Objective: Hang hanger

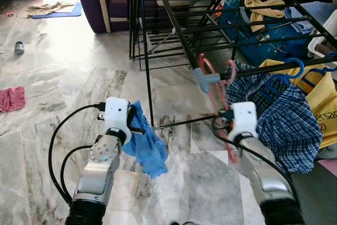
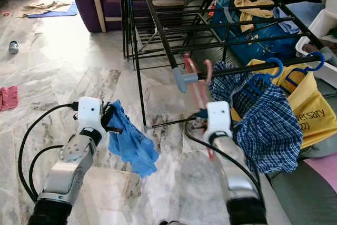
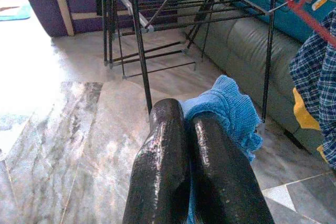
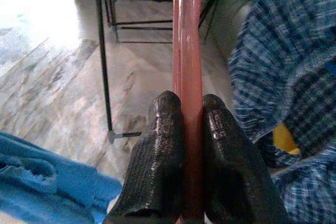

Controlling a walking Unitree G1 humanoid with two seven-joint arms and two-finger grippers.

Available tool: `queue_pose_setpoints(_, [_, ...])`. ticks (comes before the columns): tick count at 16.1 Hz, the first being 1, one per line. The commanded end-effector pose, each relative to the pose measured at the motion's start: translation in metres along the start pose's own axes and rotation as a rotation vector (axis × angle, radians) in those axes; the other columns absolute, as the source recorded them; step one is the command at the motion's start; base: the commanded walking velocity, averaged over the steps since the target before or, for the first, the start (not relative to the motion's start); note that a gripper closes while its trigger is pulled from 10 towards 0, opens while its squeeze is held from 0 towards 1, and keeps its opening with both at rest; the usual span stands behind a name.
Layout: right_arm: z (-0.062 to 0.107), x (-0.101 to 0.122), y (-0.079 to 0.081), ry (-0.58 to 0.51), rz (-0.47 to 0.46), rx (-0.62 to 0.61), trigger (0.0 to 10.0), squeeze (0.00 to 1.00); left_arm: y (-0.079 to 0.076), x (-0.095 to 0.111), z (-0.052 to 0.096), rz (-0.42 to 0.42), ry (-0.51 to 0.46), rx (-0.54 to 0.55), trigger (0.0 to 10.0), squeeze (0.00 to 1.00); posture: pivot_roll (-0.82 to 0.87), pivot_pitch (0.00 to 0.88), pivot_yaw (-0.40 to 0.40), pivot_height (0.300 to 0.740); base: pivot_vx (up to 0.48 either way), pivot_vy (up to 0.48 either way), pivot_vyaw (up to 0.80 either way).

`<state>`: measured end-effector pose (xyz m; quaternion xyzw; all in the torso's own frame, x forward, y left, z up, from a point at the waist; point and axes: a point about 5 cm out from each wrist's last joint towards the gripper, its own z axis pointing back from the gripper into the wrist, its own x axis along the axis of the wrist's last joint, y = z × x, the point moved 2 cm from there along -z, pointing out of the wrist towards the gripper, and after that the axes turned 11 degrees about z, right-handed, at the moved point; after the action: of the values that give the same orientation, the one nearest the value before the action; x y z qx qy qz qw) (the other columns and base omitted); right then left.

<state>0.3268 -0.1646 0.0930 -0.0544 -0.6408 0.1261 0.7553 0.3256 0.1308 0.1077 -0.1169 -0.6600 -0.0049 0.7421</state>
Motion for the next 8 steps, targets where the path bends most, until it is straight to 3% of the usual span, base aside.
queue_pose_setpoints(1, [0.003, 0.016, -0.014, -0.085, -0.001, -0.049, 0.0, 0.00, -0.003, 0.003, 0.001, 0.004, -0.014, -0.013, 10.0, 0.00, 0.02, 0.094, -0.090, 0.740, 0.000, 0.000, 0.00])
queue_pose_setpoints(4, [0.019, 0.004, -0.018, -0.061, 0.000, -0.062, 0.0, 0.00, -0.012, 0.003, 0.001, 0.014, -0.036, -0.021, 10.0, 0.00, 0.01, 0.098, -0.087, 0.740, 0.000, 0.000, 0.00])
queue_pose_setpoints(5, [0.028, -0.008, -0.013, -0.025, -0.024, -0.044, 6.1, 0.00, -0.019, 0.003, 0.001, 0.024, -0.042, -0.030, 10.0, 0.00, 0.01, 0.101, -0.088, 0.740, 0.000, 0.000, 0.00])
queue_pose_setpoints(6, [0.035, -0.015, -0.008, -0.005, -0.041, -0.026, 10.0, 0.00, -0.024, 0.003, 0.002, 0.032, -0.047, -0.057, 10.0, 0.00, 0.01, 0.104, -0.088, 0.740, 0.000, 0.000, 0.00])
queue_pose_setpoints(8, [0.041, -0.017, -0.003, 0.000, -0.041, -0.009, 10.0, 0.00, -0.025, 0.003, 0.004, 0.033, -0.049, -0.058, 10.0, 0.00, 0.00, 0.109, -0.088, 0.740, 0.000, 0.000, 0.00])
